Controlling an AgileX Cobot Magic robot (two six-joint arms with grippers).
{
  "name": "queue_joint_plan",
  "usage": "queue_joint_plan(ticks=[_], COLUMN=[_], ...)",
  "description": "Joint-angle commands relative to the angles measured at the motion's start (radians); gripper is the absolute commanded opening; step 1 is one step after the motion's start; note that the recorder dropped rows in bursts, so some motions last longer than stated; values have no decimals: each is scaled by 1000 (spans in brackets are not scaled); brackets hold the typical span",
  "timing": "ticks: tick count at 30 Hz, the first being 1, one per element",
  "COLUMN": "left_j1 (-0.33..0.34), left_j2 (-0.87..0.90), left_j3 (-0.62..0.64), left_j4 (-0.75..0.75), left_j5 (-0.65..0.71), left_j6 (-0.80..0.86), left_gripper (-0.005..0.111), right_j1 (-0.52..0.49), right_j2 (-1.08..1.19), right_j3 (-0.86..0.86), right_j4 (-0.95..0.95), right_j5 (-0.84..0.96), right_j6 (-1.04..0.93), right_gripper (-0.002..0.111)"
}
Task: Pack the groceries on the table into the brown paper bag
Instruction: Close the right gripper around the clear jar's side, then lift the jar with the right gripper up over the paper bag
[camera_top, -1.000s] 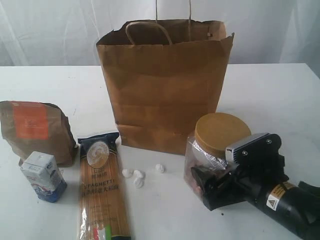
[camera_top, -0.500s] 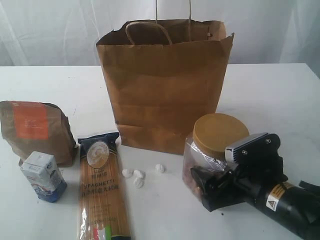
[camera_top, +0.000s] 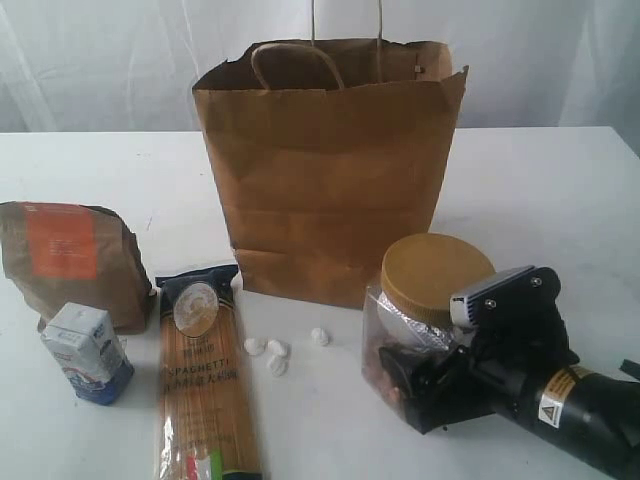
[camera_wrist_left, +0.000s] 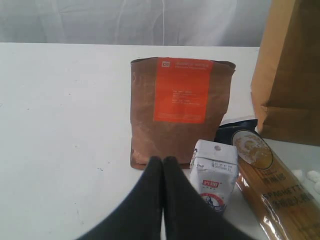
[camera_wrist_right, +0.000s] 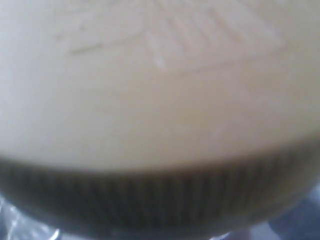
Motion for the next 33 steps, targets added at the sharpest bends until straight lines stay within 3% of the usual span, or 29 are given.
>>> queue_joint_plan(ticks=[1,9,19,27,33], left_j1=[2,2,2,2,2], left_j2=[-3,-3,-3,-3,-3], left_j3=[5,5,5,5,5], left_j4=[-6,-6,-6,-6,-6], left_j5=[2,2,2,2,2], left_j6=[3,3,3,3,3], left_gripper=[0,0,0,0,0], right_j1=[-4,-4,-2,-2,-2], right_j2=[-48,-201,-415,-638,-692], right_j3=[1,1,1,1,-60], right_j4=[-9,-14,-46,-434,-605], right_j5=[161,205,206,99,3], right_j6=[36,115,263,742,816], right_gripper=[21,12,11,11,11])
